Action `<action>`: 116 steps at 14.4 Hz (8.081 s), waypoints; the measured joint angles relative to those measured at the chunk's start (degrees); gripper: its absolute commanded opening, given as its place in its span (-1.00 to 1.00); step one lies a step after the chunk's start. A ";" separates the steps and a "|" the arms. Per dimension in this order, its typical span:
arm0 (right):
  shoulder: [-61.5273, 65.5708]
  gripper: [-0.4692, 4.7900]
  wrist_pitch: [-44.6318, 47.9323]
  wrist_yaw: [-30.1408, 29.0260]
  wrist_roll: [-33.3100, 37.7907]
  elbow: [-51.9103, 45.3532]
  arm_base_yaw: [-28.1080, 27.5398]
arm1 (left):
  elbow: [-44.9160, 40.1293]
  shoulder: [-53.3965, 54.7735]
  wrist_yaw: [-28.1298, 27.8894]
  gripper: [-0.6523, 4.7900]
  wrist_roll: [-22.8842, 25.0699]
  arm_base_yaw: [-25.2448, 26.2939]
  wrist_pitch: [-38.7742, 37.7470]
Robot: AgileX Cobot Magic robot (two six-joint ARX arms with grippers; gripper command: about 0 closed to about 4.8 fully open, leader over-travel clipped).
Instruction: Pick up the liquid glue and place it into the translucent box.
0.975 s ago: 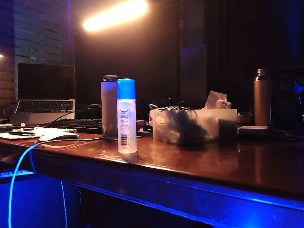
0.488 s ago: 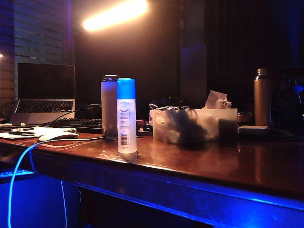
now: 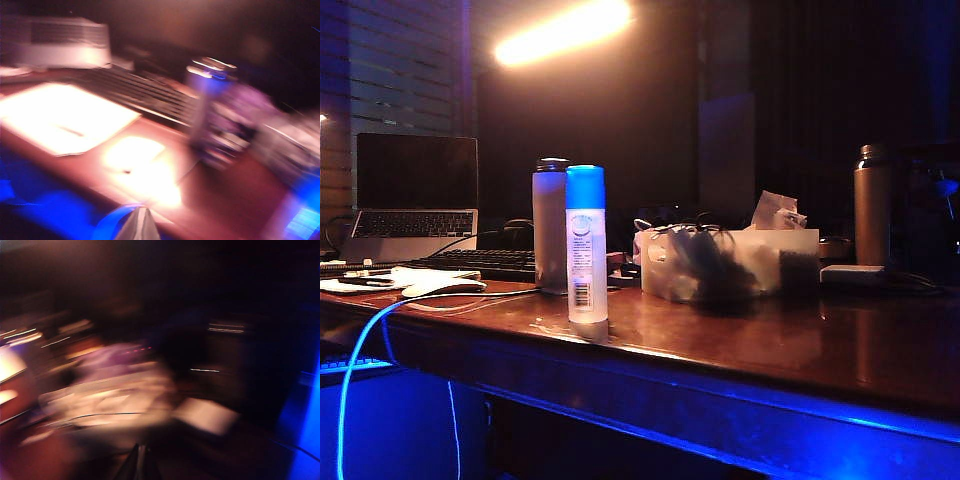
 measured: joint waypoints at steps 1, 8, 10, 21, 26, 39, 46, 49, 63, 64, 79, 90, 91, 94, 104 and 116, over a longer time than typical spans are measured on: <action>5.51 -0.82 -0.85 -5.44 -1.42 4.22 0.02 | 4.85 8.44 6.69 -0.78 0.57 -0.04 0.07; 27.98 -0.82 -11.06 -8.94 -5.20 21.57 8.81 | 25.79 44.87 11.54 -0.18 11.74 -23.02 -1.97; 31.19 -0.82 -8.50 -7.19 -5.49 21.55 14.40 | 26.29 45.94 3.50 0.39 12.17 -26.86 -1.95; 32.83 -0.82 -7.72 -5.66 -5.51 21.55 19.30 | 26.34 51.65 -1.64 1.00 8.63 -29.57 1.20; 32.83 -0.82 -7.69 -5.70 -5.53 21.55 19.30 | 26.36 56.57 0.52 1.00 3.30 -29.64 6.99; 32.83 -0.82 -7.72 -5.70 -5.53 21.55 19.30 | 26.49 59.36 1.07 -0.02 0.55 -29.62 13.84; 32.83 -0.82 -7.72 -5.64 -5.51 21.55 19.32 | 28.63 59.65 4.44 -0.22 -0.76 -29.64 14.32; 32.83 -0.82 -8.52 -5.60 -6.23 21.57 19.30 | 36.24 59.60 5.79 -0.22 -3.37 -29.64 14.75; 32.59 -0.82 -13.88 2.51 -13.92 21.55 19.30 | 82.90 97.55 5.29 -0.20 -29.62 -31.28 22.99; 32.59 -0.82 -13.77 3.48 -13.94 21.55 19.30 | 82.88 99.54 3.98 -0.20 -32.04 -31.45 23.41; 32.57 -0.82 -10.95 3.85 -13.92 21.55 19.30 | 93.37 102.42 3.89 0.43 -23.37 -31.71 17.94; 27.67 -0.82 -10.84 3.82 -13.62 21.55 19.30 | 93.33 64.61 6.64 -0.78 5.16 -31.69 -17.73; 25.57 -0.82 -10.97 3.82 -13.62 21.55 19.30 | 93.72 59.32 5.40 -0.78 7.69 -31.69 -22.64; 16.31 -0.82 -14.05 3.63 -13.62 21.49 19.30 | 93.64 42.86 -1.99 -0.78 14.36 -31.69 -49.29; -20.55 -0.82 -11.82 3.28 -10.16 -7.91 19.30 | 63.98 -8.57 -14.03 -0.78 8.48 -31.26 -77.53; -27.04 -0.82 -1.53 13.81 -4.26 -30.10 19.28 | -19.80 -33.07 -10.45 -0.78 3.13 -30.67 -15.19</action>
